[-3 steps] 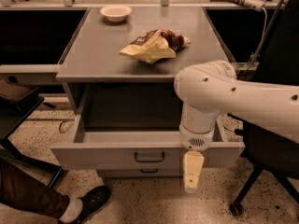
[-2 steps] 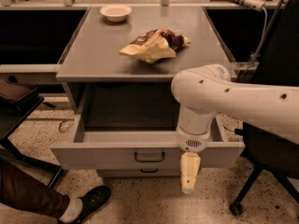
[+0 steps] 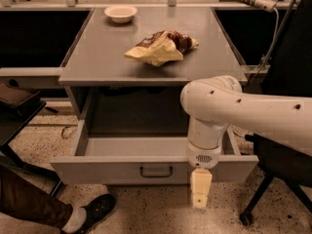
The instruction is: Open top drawer
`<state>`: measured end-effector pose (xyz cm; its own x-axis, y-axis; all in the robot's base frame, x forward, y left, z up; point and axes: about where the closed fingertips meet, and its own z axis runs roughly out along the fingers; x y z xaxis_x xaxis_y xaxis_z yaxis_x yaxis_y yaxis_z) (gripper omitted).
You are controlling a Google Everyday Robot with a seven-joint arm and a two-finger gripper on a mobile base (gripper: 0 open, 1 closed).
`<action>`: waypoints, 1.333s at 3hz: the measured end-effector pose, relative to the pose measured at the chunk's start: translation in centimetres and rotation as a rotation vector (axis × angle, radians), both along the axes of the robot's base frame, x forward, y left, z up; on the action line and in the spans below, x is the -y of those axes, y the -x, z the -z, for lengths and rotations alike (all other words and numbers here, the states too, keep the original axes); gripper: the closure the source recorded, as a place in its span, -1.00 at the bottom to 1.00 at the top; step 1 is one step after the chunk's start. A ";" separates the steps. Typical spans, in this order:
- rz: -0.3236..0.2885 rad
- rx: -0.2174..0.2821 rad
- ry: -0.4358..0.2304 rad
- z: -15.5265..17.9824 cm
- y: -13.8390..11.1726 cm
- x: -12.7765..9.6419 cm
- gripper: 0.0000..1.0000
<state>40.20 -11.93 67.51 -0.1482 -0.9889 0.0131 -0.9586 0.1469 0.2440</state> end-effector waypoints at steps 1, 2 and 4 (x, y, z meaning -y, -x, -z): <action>0.011 -0.043 0.019 -0.2 2.3 0.4 -1.00; 0.017 -0.102 0.029 -0.7 5.3 0.4 -1.00; 0.016 -0.123 0.038 -0.5 5.8 0.4 -1.00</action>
Offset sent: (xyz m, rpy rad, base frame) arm -0.2030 -0.0044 0.0225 -0.0791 0.3935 -0.0412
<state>34.44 -12.31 68.05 -0.1594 -0.9847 0.0700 -0.9192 0.1739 0.3534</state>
